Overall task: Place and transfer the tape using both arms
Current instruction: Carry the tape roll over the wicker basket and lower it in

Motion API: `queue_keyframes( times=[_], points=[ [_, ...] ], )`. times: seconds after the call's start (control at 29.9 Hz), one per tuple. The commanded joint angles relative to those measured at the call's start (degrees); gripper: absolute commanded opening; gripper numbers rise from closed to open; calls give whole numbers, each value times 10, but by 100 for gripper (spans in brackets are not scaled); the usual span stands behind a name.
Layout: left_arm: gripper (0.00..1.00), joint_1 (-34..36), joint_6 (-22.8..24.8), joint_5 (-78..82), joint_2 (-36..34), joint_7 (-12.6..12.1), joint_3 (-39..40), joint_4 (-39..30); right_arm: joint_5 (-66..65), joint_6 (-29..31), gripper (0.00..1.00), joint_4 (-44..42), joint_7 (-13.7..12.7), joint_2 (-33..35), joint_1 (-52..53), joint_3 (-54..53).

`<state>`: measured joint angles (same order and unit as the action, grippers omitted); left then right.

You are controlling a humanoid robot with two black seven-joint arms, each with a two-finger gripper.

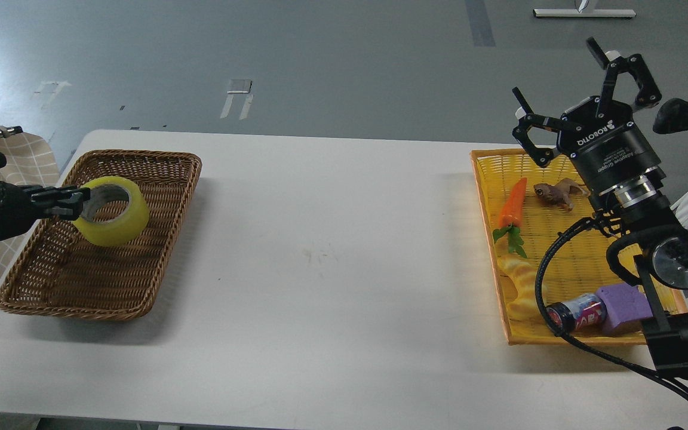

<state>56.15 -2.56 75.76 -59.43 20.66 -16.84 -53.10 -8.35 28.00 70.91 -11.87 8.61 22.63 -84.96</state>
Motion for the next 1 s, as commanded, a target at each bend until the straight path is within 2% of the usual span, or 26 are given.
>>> queue_keyframes(
  times=[0.0, 0.8, 0.84, 0.87, 0.9, 0.94, 0.97],
  points=[
    [0, -19, -12, -3, 3, -1, 0, 1, 0, 0, 100, 1, 0, 0, -2, 0],
    [0, -41, -28, -16, 29, -2, 0, 33, 0, 0, 100, 1, 0, 0, -5, -1],
    [6, -41, -28, -16, 29, -2, 0, 33, 0, 0, 100, 1, 0, 0, -6, -1],
    [22, -41, -29, -16, 29, -2, 0, 33, 0, 0, 100, 1, 0, 0, -6, -1],
    [22, -41, -29, -16, 29, -2, 0, 33, 0, 0, 100, 1, 0, 0, -6, -1],
    [43, -41, -29, -16, 29, -3, 0, 33, 0, 0, 100, 1, 0, 0, -7, -1],
    [50, -41, -30, -17, 29, -3, 0, 33, 0, 0, 100, 1, 0, 0, -7, -1]
  ],
)
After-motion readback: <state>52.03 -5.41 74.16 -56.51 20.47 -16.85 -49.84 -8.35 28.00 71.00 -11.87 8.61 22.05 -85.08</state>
